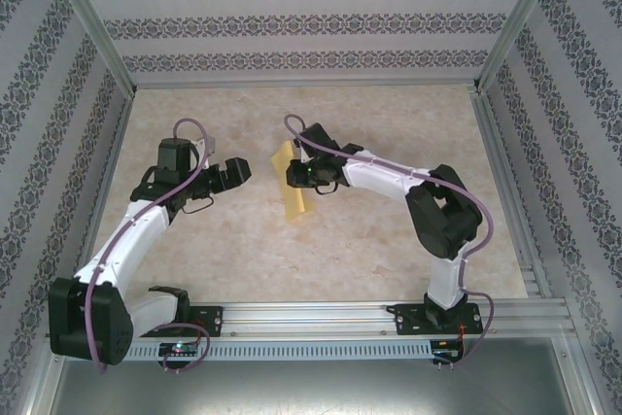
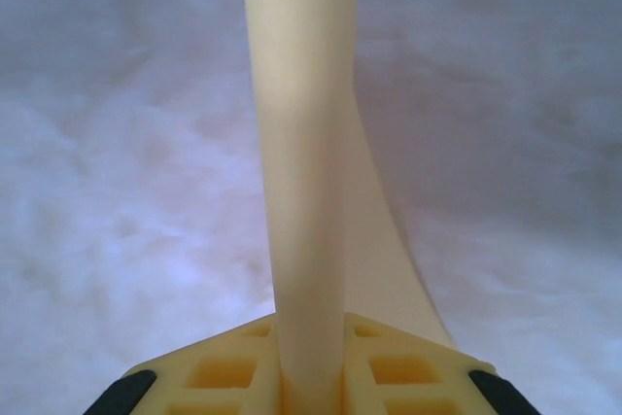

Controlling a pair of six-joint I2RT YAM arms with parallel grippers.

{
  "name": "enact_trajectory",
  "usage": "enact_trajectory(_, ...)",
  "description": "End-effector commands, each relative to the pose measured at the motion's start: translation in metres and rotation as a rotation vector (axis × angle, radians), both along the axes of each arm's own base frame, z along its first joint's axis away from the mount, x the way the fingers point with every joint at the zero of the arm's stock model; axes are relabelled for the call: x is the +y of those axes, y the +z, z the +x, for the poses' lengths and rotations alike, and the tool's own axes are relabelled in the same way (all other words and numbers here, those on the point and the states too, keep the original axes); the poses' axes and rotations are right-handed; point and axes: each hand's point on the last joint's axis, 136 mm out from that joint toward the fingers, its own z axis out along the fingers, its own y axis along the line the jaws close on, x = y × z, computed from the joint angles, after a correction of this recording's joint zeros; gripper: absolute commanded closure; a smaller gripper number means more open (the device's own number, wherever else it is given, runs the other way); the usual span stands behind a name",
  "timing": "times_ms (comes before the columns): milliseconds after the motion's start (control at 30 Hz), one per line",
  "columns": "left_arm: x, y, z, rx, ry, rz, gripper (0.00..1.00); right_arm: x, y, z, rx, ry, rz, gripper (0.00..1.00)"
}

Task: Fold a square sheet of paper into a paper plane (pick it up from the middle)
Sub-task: Fold the square sheet of paper in half at the center of the table.

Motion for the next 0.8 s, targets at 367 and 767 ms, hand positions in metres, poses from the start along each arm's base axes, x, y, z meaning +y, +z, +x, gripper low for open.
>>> enact_trajectory(367, -0.018, 0.013, -0.008, 0.014, -0.022, -0.12, 0.0, 0.012, 0.017, -0.008, 0.181, -0.056, 0.565, 0.81)
enact_trajectory(767, -0.037, -0.014, 0.006, 0.071, -0.028, -0.137, 0.15, -0.035, -0.056, -0.02, 0.265, -0.089, 0.318, 0.78)
